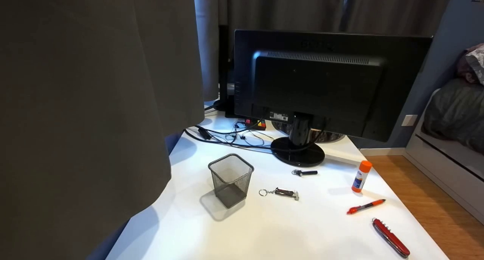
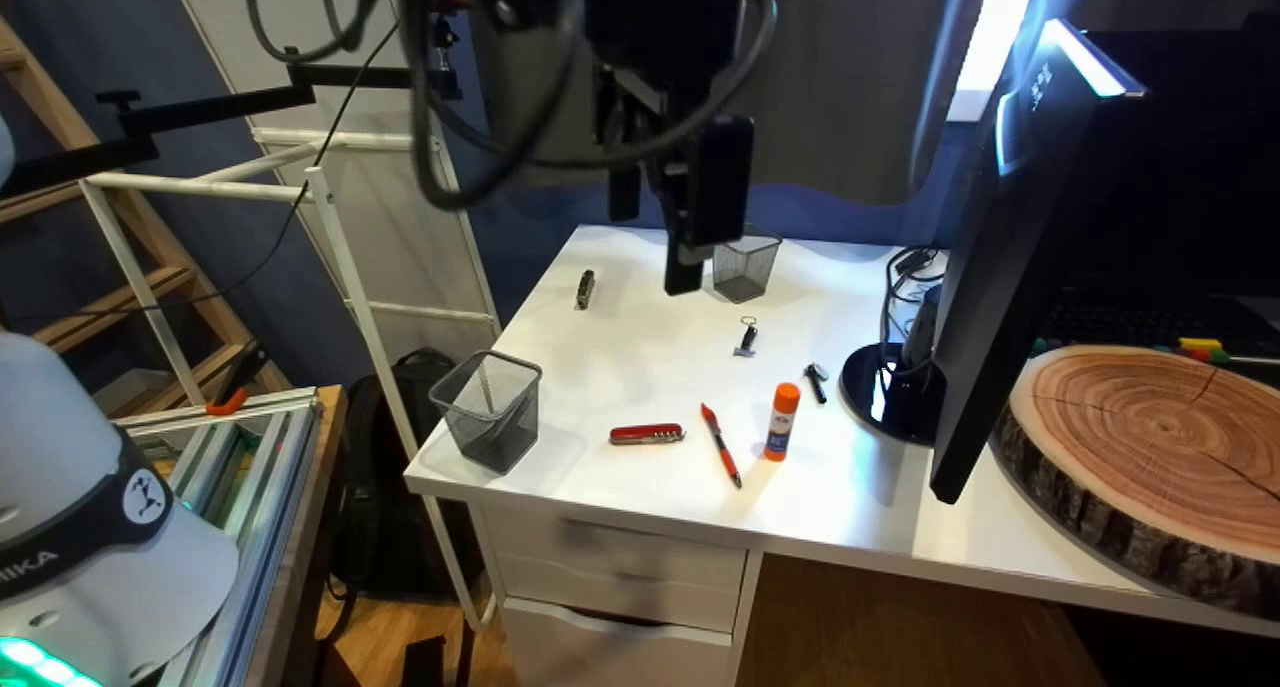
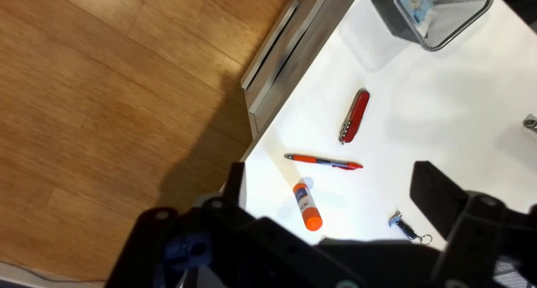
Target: Put the glue stick in the basket
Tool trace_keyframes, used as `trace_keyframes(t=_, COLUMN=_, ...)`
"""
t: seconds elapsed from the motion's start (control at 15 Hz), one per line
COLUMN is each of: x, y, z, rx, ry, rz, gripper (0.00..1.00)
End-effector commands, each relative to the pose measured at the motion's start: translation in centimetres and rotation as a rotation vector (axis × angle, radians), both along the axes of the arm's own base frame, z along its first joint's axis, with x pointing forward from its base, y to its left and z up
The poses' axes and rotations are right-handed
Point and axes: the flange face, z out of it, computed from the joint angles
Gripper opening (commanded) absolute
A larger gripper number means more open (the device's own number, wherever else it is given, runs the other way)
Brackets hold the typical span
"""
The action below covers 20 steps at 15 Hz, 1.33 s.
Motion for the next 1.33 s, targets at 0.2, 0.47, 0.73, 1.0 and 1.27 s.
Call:
trace_keyframes(t=0.2, x=3.8, y=7.6, z=-6.0, rx=0.011, ry=-0.008, rz=0.105, gripper=1.00)
trace_keyframes(t=0.47, x=5.8, y=10.3, z=-8.9, rx=0.043, ry=0.046, rz=0.139, gripper=1.00)
trace_keyframes(t=0.73, x=7.3, y=10.0, z=-11.2, rx=0.005, ry=0.010, rz=0.063, gripper=1.00)
trace_keyframes(t=1.0, x=9.8, y=9.6, z=-16.4, rx=-0.081, ry=-0.085, rz=-0.020, gripper=1.00)
trace_keyframes(t=1.27, x=11.3, y=9.7, z=-19.7, rx=-0.114, ry=-0.098, rz=-0.086, gripper=1.00)
